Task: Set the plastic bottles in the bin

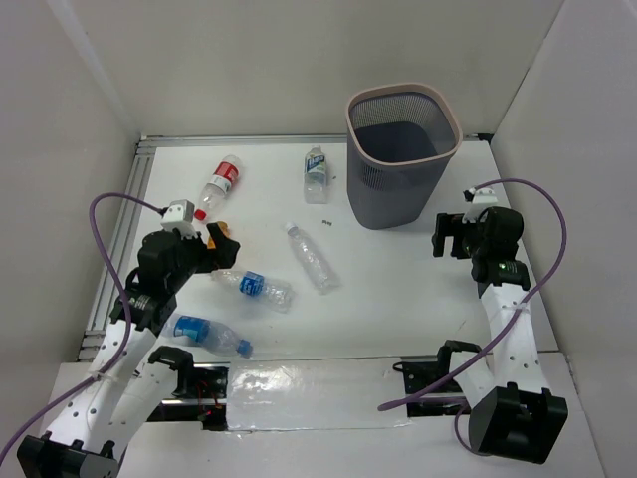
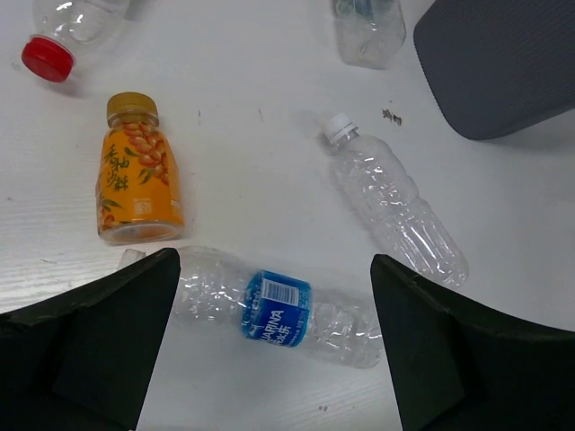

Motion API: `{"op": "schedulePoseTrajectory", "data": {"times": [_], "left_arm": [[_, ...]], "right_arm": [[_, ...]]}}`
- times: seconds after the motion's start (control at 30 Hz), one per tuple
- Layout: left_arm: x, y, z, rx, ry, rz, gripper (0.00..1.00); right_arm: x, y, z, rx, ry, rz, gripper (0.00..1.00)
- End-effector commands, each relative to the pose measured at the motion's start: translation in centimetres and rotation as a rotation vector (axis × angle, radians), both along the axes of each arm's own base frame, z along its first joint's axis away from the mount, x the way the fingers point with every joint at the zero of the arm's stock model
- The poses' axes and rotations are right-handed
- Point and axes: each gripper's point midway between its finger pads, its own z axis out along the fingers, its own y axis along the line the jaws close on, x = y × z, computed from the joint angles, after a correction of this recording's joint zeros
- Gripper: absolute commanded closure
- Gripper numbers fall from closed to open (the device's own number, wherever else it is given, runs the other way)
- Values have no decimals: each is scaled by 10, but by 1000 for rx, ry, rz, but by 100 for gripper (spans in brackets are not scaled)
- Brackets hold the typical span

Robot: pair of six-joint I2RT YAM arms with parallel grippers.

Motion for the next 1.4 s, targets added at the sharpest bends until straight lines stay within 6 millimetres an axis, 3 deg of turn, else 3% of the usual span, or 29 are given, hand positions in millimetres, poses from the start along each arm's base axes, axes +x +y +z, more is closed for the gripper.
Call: {"op": "schedulePoseTrajectory", "data": {"times": [0.0, 0.07, 0.1, 0.13, 0.17, 0.23, 0.3, 0.33, 0.37, 0.4, 0.43, 0.47, 0.5, 0.57, 0.63, 0.7, 0.73, 0.87, 0.9, 1.03, 1.17, 1.2, 1.23, 1.33, 1.37], "left_arm": [[-1, -8, 18, -67, -15, -17, 0], [-4, -6, 22, -73, -6, -2, 0], [-5, -4, 19, -77, 7, 11, 0], [-6, -4, 22, -77, 5, 11, 0], [-7, -4, 20, -75, 14, 11, 0], [-10, -4, 23, -83, 18, 14, 1], [-11, -3, 20, -81, 30, 15, 5], [-12, -5, 21, -93, 34, 8, 23], [-12, -5, 21, -93, 34, 8, 23], [-14, -6, 18, -105, 39, 14, 51], [-14, -8, 19, -117, 43, 9, 62], [-16, -11, 14, -138, 60, 3, 68], [-18, -13, 11, -149, 74, -6, 66], [-20, -20, 9, -185, 89, -31, 42], [-20, -21, 2, -200, 118, -20, 12], [-23, -20, -8, -221, 160, 6, 5], [-24, -20, -9, -229, 173, 13, 4], [-31, -14, -24, -281, 233, 100, 3], [-31, -13, -30, -306, 253, 127, 3], [-39, -16, -44, -338, 309, 148, 3], [-43, -14, -44, -342, 291, 160, 3], [-45, -13, -43, -344, 286, 159, 3], [-45, -13, -43, -344, 286, 159, 3], [-46, -11, -41, -324, 281, 159, 3], [-46, -11, -41, -324, 281, 159, 3]], "right_arm": [[-1, 5, 14, -32, -40, 68, 0], [-13, 17, 13, -105, -41, 226, 0], [-21, 39, 16, -85, -68, 373, 0], [-26, 48, 18, -141, -98, 486, 4], [-34, 59, 23, -142, -131, 557, 12], [-46, 83, 19, -92, -170, 697, 46], [-52, 95, 19, -75, -184, 754, 63], [-55, 103, 15, -77, -182, 794, 65], [-56, 108, 15, -96, -193, 827, 59], [-60, 113, 6, -91, -158, 867, 51], [-63, 121, 6, -90, -160, 921, 41], [-71, 138, 3, -98, -164, 1016, 22], [-72, 147, 1, -92, -161, 1060, 13], [-76, 168, -2, -100, -150, 1121, 2], [-67, 178, -8, -106, -160, 1133, 0], [-67, 194, -14, -87, -139, 1171, 0], [-57, 202, -6, -93, -189, 1160, 0], [-27, 227, -10, -97, -151, 998, 3], [-34, 245, -15, -86, -132, 1012, 5], [-29, 284, -18, -139, -148, 1009, 7], [-5, 305, -7, -79, -154, 864, 7], [9, 306, -6, -56, -139, 775, 7], [10, 307, -15, -45, -108, 765, 7], [26, 315, -8, -9, -98, 694, 6], [28, 318, -19, -6, -60, 685, 5]]}}
